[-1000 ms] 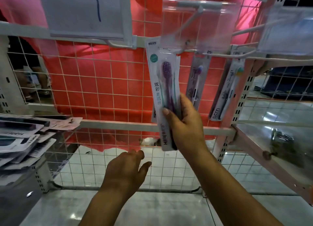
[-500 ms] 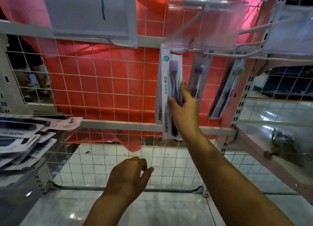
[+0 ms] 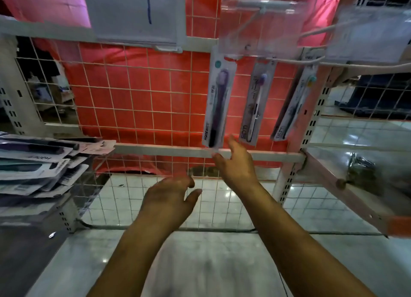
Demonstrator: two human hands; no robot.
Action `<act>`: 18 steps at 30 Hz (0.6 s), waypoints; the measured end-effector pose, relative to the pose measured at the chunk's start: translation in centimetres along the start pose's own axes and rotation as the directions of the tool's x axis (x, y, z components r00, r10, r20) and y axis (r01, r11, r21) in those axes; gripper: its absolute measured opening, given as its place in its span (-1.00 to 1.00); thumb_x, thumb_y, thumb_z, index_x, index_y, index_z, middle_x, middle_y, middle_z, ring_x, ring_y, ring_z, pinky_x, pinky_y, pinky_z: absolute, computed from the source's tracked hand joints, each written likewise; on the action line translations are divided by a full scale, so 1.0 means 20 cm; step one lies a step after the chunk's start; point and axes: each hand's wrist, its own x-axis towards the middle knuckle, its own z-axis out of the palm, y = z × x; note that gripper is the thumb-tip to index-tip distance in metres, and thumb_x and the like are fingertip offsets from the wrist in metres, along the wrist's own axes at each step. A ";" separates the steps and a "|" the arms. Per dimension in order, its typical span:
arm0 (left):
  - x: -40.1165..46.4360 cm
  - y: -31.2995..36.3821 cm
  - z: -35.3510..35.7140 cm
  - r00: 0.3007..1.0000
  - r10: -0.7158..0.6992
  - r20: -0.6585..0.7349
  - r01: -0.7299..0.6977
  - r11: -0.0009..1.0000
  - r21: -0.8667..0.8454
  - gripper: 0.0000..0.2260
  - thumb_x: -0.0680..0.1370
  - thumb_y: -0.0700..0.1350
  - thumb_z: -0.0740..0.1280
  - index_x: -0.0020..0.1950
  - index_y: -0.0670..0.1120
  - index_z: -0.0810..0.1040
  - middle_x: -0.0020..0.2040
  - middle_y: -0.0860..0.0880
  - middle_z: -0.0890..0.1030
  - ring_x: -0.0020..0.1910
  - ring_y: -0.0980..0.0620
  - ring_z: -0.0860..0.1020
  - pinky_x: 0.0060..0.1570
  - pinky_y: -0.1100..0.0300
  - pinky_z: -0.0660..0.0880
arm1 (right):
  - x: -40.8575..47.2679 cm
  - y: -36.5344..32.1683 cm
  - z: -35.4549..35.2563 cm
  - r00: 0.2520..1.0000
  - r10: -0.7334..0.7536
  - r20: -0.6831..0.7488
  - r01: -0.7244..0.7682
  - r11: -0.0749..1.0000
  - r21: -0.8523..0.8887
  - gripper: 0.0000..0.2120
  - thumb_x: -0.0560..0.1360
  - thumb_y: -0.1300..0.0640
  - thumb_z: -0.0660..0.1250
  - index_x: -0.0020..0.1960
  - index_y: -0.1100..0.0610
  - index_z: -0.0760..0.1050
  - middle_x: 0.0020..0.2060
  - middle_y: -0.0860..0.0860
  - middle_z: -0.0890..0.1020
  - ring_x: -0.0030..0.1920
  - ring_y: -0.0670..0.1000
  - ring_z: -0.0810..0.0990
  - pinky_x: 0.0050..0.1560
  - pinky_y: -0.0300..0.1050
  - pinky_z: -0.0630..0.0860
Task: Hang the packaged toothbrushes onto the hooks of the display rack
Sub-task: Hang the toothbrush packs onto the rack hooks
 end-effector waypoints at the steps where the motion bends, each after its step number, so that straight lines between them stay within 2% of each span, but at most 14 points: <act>1: 0.01 0.03 -0.03 1.000 -0.001 -0.016 0.001 1.000 -0.004 -0.69 0.57 0.17 0.15 0.23 0.09 0.46 0.16 0.09 0.55 0.13 0.08 0.50 0.05 0.20 0.41 | -0.02 -0.01 -0.01 1.000 -0.004 0.020 0.004 1.000 0.014 -0.67 0.56 0.17 0.25 0.32 0.10 0.39 0.15 0.00 0.51 0.19 0.05 0.50 0.04 -0.27 0.40; 3: 0.01 0.11 -0.10 1.000 -0.012 -0.026 0.012 1.000 -0.016 -0.71 0.56 0.15 0.18 0.21 0.08 0.48 0.14 0.08 0.57 0.10 0.06 0.52 0.03 0.19 0.42 | -0.04 -0.04 -0.05 0.998 0.008 0.063 -0.009 1.000 0.020 -0.76 0.55 0.18 0.25 0.21 0.06 0.47 -0.08 -0.08 0.54 -0.05 -0.04 0.55 -0.13 -0.26 0.43; 5: 0.00 0.18 -0.16 1.000 -0.013 0.016 0.013 1.000 -0.015 -0.71 0.57 0.12 0.19 0.23 0.05 0.48 0.14 0.06 0.58 0.09 0.04 0.53 0.03 0.17 0.44 | -0.07 -0.07 -0.11 0.995 0.049 0.085 -0.044 0.997 -0.056 -0.82 0.55 0.16 0.23 0.12 0.05 0.51 -0.19 -0.07 0.55 -0.18 -0.06 0.52 -0.23 -0.27 0.38; 6: 0.00 0.22 -0.19 0.998 -0.018 0.058 0.018 1.000 -0.007 -0.70 0.57 0.12 0.18 0.23 0.04 0.48 0.15 0.05 0.58 0.09 0.02 0.53 0.03 0.15 0.45 | -0.09 -0.08 -0.14 0.994 0.072 0.086 -0.064 0.993 -0.098 -0.81 0.54 0.14 0.23 0.12 0.08 0.52 -0.17 -0.02 0.58 -0.16 -0.01 0.54 -0.22 -0.24 0.40; 8: -0.02 0.30 -0.24 0.985 -0.041 0.168 0.037 0.999 0.026 -0.69 0.58 0.11 0.17 0.26 0.03 0.47 0.17 0.03 0.57 0.13 -0.01 0.52 0.06 0.14 0.44 | -0.15 -0.11 -0.22 0.986 0.134 0.097 -0.117 0.980 -0.162 -0.72 0.54 0.13 0.22 0.23 0.11 0.50 0.01 0.07 0.62 0.01 0.08 0.58 -0.03 -0.17 0.47; 11: -0.06 0.43 -0.36 0.956 -0.062 0.286 0.048 0.997 0.057 -0.69 0.58 0.09 0.17 0.28 0.04 0.45 0.19 0.02 0.56 0.14 -0.02 0.52 0.05 0.13 0.43 | -0.26 -0.20 -0.35 0.945 0.272 0.180 -0.221 0.940 -0.260 -0.65 0.56 0.08 0.20 0.33 0.08 0.44 0.17 0.04 0.58 0.15 0.05 0.55 0.18 -0.10 0.46; 15: -0.15 0.59 -0.61 0.939 -0.004 0.344 -0.014 0.999 0.050 -0.74 0.58 0.03 0.18 0.22 0.00 0.49 0.16 0.01 0.57 0.10 -0.03 0.53 -0.10 0.19 0.36 | -0.42 -0.38 -0.53 0.903 0.324 0.282 -0.222 0.914 -0.338 -0.65 0.56 0.09 0.17 0.33 0.09 0.44 0.18 0.05 0.58 0.17 0.06 0.54 0.19 -0.08 0.45; 18: -0.22 0.69 -0.84 0.924 0.002 0.383 -0.025 0.998 0.055 -0.73 0.58 0.03 0.19 0.25 0.02 0.47 0.18 0.03 0.55 0.12 0.00 0.51 -0.09 0.20 0.35 | -0.52 -0.58 -0.65 0.883 0.329 0.335 -0.205 0.912 -0.356 -0.66 0.57 0.10 0.15 0.32 0.09 0.45 0.20 0.06 0.58 0.17 0.07 0.55 0.17 -0.03 0.48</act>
